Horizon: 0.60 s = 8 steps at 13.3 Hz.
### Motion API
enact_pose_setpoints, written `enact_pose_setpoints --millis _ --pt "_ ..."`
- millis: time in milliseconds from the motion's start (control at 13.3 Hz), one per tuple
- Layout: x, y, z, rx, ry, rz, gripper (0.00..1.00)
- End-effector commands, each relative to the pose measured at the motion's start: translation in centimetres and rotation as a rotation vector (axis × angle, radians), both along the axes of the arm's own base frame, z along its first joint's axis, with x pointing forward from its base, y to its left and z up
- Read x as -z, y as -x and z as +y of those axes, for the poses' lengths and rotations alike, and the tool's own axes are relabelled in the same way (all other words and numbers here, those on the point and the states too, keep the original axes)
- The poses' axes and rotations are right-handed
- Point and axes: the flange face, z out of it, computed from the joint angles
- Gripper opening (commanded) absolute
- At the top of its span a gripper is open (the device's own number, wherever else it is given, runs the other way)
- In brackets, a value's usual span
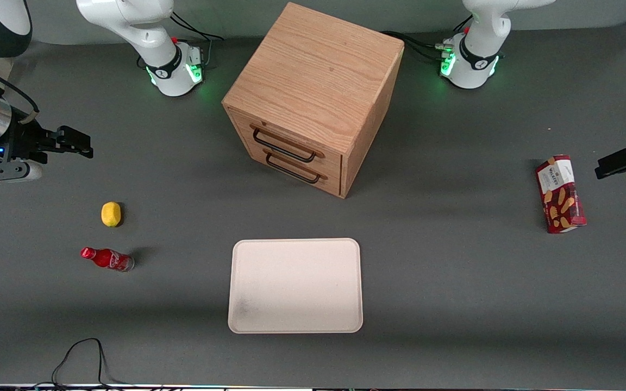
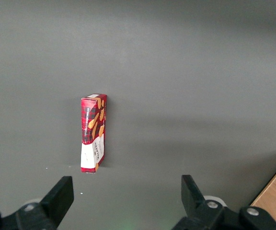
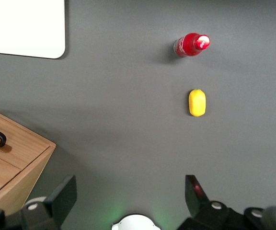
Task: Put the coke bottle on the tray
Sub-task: 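Move the open right gripper down toward the red Coca-Cola bottle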
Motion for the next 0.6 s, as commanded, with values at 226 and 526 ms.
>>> enact_pose_setpoints --millis 226,526 --pt "-0.06 -0.05 -0.48 0.009 -0.035 0.020 1.00" --pt "-0.19 -0.05 -0.54 0.026 -0.028 0.018 1.00"
